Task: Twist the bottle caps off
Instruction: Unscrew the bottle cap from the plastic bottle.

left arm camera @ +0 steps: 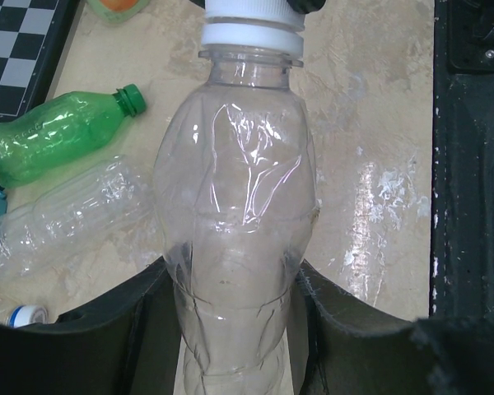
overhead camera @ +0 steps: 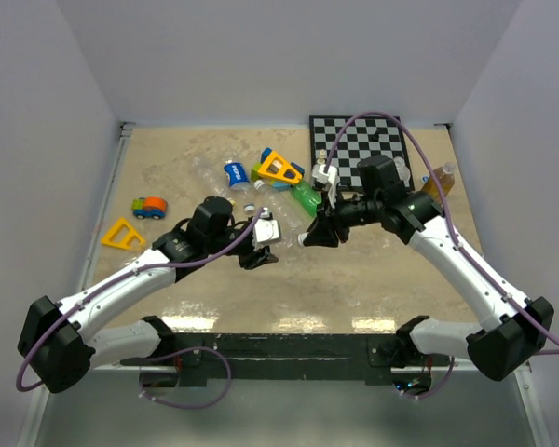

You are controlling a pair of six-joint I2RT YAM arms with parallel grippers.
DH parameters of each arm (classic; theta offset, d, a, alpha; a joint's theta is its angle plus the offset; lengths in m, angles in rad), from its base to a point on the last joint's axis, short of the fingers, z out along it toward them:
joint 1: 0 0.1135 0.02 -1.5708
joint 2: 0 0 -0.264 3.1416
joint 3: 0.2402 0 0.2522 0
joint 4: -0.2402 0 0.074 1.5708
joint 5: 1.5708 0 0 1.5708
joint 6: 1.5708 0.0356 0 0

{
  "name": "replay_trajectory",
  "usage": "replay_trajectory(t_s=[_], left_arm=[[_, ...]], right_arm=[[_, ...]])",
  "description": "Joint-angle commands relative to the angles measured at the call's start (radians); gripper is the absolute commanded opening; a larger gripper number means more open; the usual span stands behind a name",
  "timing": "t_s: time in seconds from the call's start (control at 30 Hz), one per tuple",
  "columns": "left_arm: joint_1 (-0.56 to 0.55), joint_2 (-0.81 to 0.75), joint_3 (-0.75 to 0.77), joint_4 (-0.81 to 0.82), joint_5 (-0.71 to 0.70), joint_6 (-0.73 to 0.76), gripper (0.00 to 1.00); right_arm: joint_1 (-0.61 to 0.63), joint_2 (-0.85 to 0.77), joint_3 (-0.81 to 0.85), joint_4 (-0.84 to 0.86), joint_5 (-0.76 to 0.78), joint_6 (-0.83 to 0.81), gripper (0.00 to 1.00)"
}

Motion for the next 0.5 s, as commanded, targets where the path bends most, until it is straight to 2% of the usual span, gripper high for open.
replay_trajectory(t_s=[0.0, 0.07, 0.13, 0.2, 0.37, 0.4, 0.47], left_arm=[[0.0, -0.034, 0.014, 0.043, -0.021, -0.009, 0.0], [0.0, -0.035, 0.014, 0.043, -0.023, -0.009, 0.0], [-0.002, -0.036, 0.012, 0.043, -0.023, -0.009, 0.0], [0.0, -0.035, 0.011, 0.045, -0.023, -0.007, 0.0], [0.0, -0.036, 0.007, 0.046, -0.004, -0.006, 0.0], [0.0, -0.036, 0.009, 0.045, -0.003, -0.003, 0.0], [-0.002, -0.038, 0.007, 0.046, -0.001, -0.003, 0.0]], right_arm=[[0.005, 0.008, 0.015, -0.027, -0.025, -0.036, 0.22], [0.006, 0.014, 0.029, -0.044, -0.037, -0.077, 0.07], [0.006, 0.025, 0.052, -0.067, -0.057, -0.138, 0.0], [0.006, 0.041, 0.083, -0.134, -0.092, -0.271, 0.0], [0.013, 0.123, 0.201, -0.43, -0.092, -0.857, 0.0], [0.014, 0.118, 0.206, -0.456, -0.065, -0.995, 0.0], [0.016, 0.073, 0.18, -0.394, -0.007, -1.141, 0.01]])
